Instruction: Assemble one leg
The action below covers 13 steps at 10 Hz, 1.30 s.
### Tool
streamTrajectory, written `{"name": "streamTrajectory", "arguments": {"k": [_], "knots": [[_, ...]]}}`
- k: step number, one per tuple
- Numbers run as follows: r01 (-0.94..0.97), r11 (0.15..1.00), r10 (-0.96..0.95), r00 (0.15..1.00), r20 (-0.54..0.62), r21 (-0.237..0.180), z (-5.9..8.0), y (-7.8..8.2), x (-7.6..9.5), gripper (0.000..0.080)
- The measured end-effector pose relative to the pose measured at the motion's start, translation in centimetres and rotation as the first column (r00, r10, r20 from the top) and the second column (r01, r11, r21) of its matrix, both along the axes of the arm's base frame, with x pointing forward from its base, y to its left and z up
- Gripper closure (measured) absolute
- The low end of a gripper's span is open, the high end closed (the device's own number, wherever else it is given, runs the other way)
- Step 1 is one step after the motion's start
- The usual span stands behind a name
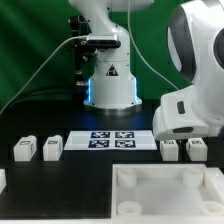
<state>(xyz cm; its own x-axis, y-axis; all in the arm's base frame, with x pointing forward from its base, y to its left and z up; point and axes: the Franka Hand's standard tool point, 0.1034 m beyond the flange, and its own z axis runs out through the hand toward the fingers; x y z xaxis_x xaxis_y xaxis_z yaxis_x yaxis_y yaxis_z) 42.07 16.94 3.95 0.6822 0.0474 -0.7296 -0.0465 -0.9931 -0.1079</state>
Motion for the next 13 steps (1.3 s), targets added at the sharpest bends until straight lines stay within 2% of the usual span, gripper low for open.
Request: {"name": "streamTrajectory", "arguments": {"k": [2,9,10,11,13], "knots": [[0.009,0.999,-0.011,0.999,-0.05,-0.039,-0.4,0.6,-1.3,0.015],[0.006,0.999,-0.008,0.998,-0.063,-0.039,-2.5,0.7,-2.8,0.015],[0.005,0.999,-0.008,0.998,-0.063,-0.038,-2.5,0.7,-2.8,0.0262],[0.005,0.999,-0.008,0.998,-0.064,-0.038,-2.5,0.7,-2.8,0.0262],[0.005,0.999,-0.008,0.998,-0.064,-0.038,-2.5,0.7,-2.8,0.0511]]}}
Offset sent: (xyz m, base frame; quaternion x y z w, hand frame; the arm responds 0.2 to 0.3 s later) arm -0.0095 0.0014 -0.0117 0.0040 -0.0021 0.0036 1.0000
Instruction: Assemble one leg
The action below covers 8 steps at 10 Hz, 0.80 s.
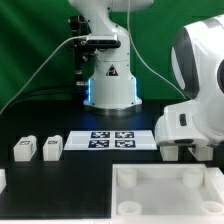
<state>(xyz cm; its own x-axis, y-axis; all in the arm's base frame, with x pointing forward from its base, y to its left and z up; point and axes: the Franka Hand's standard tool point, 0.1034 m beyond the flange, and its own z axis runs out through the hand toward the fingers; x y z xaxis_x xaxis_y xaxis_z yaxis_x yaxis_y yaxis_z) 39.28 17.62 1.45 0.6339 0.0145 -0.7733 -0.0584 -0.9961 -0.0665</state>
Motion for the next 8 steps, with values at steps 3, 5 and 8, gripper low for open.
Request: {"name": "streamTrajectory", "arguments": {"k": [3,5,8], "knots": [[0.0,1.0,0.0,1.0,0.0,0.0,0.0,0.0,0.0,0.0511],[0.0,1.0,0.0,1.0,0.0,0.0,0.0,0.0,0.0,0.0511],[-0.002,1.0,0.002,1.0,-0.001,0.002,0.07,-0.06,0.04,0.0511]]}}
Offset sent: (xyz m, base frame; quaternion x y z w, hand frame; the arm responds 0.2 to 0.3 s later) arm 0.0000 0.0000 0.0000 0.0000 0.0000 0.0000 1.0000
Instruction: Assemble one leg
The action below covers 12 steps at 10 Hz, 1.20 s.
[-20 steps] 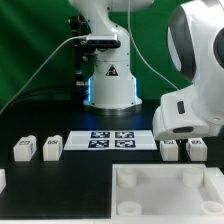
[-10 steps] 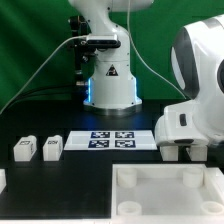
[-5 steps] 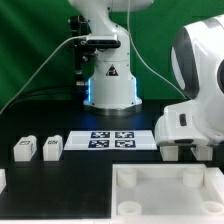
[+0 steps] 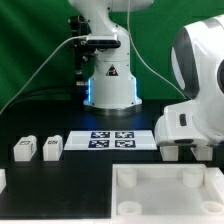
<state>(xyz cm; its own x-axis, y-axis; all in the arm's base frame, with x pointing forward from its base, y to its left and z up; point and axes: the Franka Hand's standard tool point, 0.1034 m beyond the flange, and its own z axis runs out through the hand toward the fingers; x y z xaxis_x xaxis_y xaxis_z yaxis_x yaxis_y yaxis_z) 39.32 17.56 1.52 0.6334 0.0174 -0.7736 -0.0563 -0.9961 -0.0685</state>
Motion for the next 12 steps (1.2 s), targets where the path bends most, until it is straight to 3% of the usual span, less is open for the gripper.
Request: {"name": "streamTrajectory", "arguments": {"k": [1,2,4,5,8,9,10,11,12], "knots": [[-0.016,1.0,0.016,1.0,0.01,0.018,1.1,-0.4,1.0,0.0509],[-0.047,0.999,0.045,0.996,0.071,0.02,3.3,-0.8,2.6,0.0509],[-0.112,0.992,0.1,0.98,0.174,0.059,8.8,-1.5,5.3,0.0509],[-0.09,0.994,0.071,0.958,0.279,0.055,10.2,-1.8,6.7,0.0509],[-0.089,0.995,0.055,0.845,0.532,0.039,9.3,-2.4,7.7,0.0509],[-0.116,0.993,0.067,0.773,0.631,0.036,8.8,-3.4,9.7,0.0509],[-0.17,0.984,0.094,0.726,0.682,0.046,10.0,-4.9,12.0,0.0509],[-0.189,0.981,0.094,0.66,0.745,0.044,12.2,-6.1,15.1,0.0509],[-0.183,0.982,0.079,0.57,0.818,0.033,13.2,-5.8,17.3,0.0509]]}}
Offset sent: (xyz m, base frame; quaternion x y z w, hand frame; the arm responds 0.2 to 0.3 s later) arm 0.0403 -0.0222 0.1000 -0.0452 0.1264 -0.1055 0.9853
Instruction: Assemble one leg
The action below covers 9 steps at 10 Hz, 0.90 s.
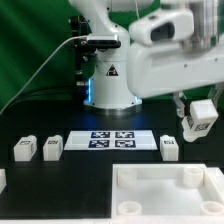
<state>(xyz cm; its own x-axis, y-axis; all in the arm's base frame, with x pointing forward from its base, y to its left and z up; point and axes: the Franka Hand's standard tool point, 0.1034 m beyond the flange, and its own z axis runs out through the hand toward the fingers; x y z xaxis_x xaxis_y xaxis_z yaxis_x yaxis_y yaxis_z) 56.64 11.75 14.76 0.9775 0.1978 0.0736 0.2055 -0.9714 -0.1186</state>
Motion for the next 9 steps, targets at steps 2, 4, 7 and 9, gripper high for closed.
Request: {"name": "streamTrajectory", "arguments": {"k": [2,4,7,9], "knots": [[0.025,1.0,-0.028,0.98,0.195,0.015,-0.7,-0.4,0.0,0.0509],[0.04,0.999,-0.045,0.919,0.391,0.023,-0.8,-1.2,0.1,0.0509],[0.041,0.999,-0.048,0.9,0.433,0.024,-1.1,-1.5,0.3,0.0509],[0.036,0.999,-0.046,0.875,0.483,0.03,-1.9,-2.0,3.0,0.0509]]}}
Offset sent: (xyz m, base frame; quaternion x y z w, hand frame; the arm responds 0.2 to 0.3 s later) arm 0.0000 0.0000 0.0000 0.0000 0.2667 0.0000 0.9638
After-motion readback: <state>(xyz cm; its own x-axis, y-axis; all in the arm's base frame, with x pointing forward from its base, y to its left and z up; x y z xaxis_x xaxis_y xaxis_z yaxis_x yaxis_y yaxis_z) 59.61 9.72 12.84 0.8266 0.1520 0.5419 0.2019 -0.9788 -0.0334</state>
